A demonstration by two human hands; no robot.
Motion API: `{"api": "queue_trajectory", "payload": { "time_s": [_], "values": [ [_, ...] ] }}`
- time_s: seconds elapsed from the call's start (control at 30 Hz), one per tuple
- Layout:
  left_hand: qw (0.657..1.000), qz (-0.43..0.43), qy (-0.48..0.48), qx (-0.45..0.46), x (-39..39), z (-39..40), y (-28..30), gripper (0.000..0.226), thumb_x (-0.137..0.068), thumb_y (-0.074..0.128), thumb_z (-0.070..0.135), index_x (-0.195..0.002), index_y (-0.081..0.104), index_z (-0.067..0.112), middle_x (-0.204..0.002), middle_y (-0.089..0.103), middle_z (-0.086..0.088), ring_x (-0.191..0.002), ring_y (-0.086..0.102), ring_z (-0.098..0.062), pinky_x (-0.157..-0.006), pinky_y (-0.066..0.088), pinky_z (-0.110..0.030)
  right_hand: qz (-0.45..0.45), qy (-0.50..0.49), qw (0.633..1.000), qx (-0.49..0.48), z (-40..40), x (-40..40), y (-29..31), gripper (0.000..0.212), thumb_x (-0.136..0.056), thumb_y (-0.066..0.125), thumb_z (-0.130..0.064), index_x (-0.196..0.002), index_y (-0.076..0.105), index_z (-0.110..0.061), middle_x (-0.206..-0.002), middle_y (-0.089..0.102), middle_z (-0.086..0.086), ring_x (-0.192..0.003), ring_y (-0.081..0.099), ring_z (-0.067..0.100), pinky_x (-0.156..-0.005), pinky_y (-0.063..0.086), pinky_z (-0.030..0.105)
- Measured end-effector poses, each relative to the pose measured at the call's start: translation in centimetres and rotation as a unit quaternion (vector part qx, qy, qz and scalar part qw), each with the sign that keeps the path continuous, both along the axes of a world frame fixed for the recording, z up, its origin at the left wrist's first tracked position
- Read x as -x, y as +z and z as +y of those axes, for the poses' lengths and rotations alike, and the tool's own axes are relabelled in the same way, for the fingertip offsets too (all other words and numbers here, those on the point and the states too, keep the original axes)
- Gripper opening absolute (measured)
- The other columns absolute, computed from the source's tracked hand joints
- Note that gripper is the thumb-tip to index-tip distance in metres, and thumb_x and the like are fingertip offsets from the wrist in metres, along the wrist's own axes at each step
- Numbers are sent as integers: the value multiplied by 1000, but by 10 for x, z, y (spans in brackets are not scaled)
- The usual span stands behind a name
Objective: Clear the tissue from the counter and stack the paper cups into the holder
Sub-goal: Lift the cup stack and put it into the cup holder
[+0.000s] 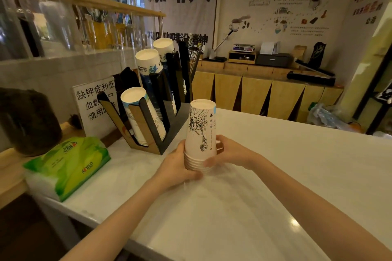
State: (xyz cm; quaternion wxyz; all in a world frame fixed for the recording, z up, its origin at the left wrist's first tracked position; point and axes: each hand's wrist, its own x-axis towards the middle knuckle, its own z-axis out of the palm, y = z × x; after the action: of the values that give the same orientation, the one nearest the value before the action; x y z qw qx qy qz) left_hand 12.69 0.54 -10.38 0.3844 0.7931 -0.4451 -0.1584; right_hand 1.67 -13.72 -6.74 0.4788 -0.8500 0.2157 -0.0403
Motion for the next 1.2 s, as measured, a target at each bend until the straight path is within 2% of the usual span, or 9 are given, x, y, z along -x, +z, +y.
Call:
{"api": "queue_trajectory", "payload": {
  "time_s": [0.2, 0.33, 0.53, 0.6, 0.7, 0.8, 0.87, 1.07, 1.2],
  "values": [
    [997, 29, 19, 64, 7, 1, 4, 101, -50, 85, 36, -133, 29, 28, -130, 54, 5, -114, 52, -12, -96, 47, -32, -28, -35, 999, -2, 0, -5, -15, 78, -66, 80, -22, -133, 40, -15, -135, 53, 5, -116, 53, 22, -96, 48, 35],
    [993, 10, 32, 115, 10, 7, 29, 95, -56, 82, 33, -135, 30, 28, -118, 55, 13, -95, 51, 1, -78, 43, -17, -77, -27, 997, 5, 2, -1, 11, 80, -63, 82, -23, -131, 41, -16, -125, 58, 4, -106, 58, 19, -81, 50, 25],
    [980, -88, 29, 178, 8, 24, 86, 92, -63, 76, 40, -138, 24, 32, -121, 54, 13, -105, 50, -3, -86, 45, -18, -189, 0, 980, 63, 29, 2, 75, 88, -62, 82, -24, -134, 33, -30, -110, 59, -14, -93, 57, -2, -62, 49, 10],
    [971, -130, 39, 199, 4, 34, 107, 91, -65, 74, 39, -138, 22, 31, -117, 50, 17, -104, 47, 0, -85, 40, -12, -221, 4, 971, 94, 39, -1, 97, 87, -62, 82, -25, -135, 35, -30, -110, 56, -16, -94, 55, -3, -69, 49, 12],
    [957, -182, 58, 218, -7, 50, 136, 85, -66, 74, 39, -137, 29, 27, -116, 53, 16, -100, 48, 1, -81, 40, -4, -250, 13, 959, 136, 53, -13, 125, 87, -62, 80, -30, -137, 35, -29, -123, 59, -8, -106, 57, 9, -89, 50, 29],
    [946, -213, 86, 230, -23, 67, 159, 76, -65, 76, 34, -131, 39, 25, -115, 59, 10, -92, 52, -1, -67, 40, -2, -259, 42, 950, 169, 67, -34, 145, 88, -66, 78, -35, -140, 30, -29, -132, 55, -7, -108, 53, 7, -87, 46, 23],
    [942, -217, 98, 238, -33, 78, 170, 74, -64, 77, 32, -129, 44, 23, -116, 61, 7, -92, 55, -3, -68, 40, -5, -256, 63, 950, 166, 77, -49, 156, 85, -70, 73, -40, -141, 27, -30, -135, 53, -7, -109, 53, 7, -85, 47, 21],
    [951, -203, 99, 209, -71, 98, 189, 73, -61, 79, 33, -126, 47, 23, -108, 63, 8, -79, 54, 8, -62, 43, -4, -272, 79, 956, 69, 95, -94, 163, 68, -74, 65, -50, -133, 37, -30, -121, 56, -14, -112, 56, 13, -99, 47, 42],
    [960, -192, 100, 176, -96, 101, 177, 72, -61, 80, 29, -125, 48, 21, -119, 64, 2, -88, 55, -2, -66, 41, -6, -271, 54, 960, 44, 102, -111, 146, 66, -73, 67, -48, -131, 41, -28, -129, 57, -5, -113, 57, 15, -96, 49, 36]
  ]
}}
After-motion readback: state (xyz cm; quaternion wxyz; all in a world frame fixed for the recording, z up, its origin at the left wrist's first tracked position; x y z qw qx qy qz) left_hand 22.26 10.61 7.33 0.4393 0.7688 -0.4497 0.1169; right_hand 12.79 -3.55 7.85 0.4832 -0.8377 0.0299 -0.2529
